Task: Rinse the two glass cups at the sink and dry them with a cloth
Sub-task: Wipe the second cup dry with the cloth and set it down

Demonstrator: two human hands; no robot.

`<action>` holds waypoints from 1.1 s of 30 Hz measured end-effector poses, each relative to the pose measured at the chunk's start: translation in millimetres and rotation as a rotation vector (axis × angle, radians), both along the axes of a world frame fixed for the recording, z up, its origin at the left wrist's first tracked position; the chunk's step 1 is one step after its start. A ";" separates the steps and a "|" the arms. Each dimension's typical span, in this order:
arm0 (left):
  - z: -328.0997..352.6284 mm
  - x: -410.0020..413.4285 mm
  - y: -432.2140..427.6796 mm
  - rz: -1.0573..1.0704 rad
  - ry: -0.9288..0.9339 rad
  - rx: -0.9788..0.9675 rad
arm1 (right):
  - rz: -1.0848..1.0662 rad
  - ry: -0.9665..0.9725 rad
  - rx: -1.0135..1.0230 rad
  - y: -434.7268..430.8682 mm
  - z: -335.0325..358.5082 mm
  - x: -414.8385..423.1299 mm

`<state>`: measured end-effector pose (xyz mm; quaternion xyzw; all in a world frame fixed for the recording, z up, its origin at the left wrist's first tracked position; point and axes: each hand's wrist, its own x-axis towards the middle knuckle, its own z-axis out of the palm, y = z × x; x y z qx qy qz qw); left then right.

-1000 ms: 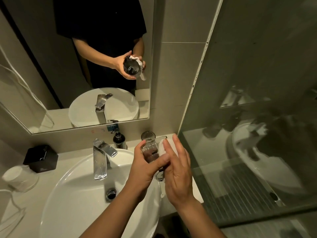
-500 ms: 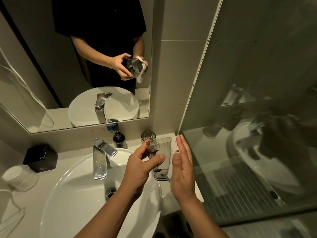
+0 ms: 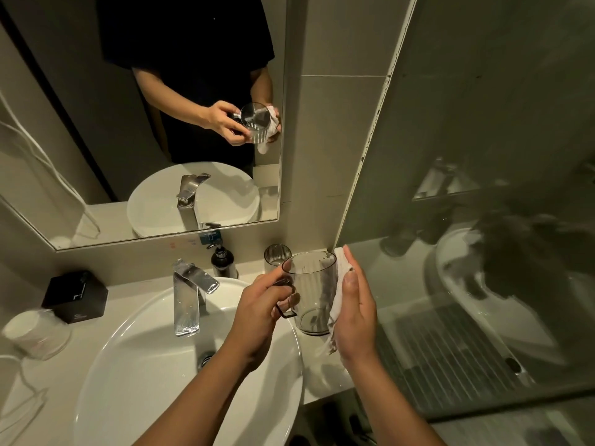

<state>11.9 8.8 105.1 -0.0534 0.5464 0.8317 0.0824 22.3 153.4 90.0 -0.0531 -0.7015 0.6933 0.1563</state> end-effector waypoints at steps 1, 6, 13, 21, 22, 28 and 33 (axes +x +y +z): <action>1.1 -0.4 0.8 -0.003 -0.010 0.010 | -0.002 -0.002 0.006 -0.7 0.1 0.6; 2.0 -1.9 0.3 -0.014 0.047 -0.245 | -0.019 0.049 0.119 -0.8 0.4 -0.4; -2.6 -6.0 -1.2 0.008 -0.013 -0.376 | 0.064 0.089 0.240 3.6 -1.3 -1.9; -6.8 -6.8 -1.3 -0.010 0.063 -0.422 | 0.066 -0.209 -0.236 15.7 -10.7 -11.4; -6.8 -6.4 -1.1 -0.018 0.078 -0.430 | 0.061 -0.284 -0.316 18.6 -13.3 -13.2; -6.6 -4.9 4.3 -0.055 0.131 -0.440 | 0.162 -0.548 -0.736 28.4 -20.6 -15.1; -8.2 -5.4 11.5 -0.019 0.167 -0.461 | 0.272 -0.579 -1.013 23.5 -23.0 -14.8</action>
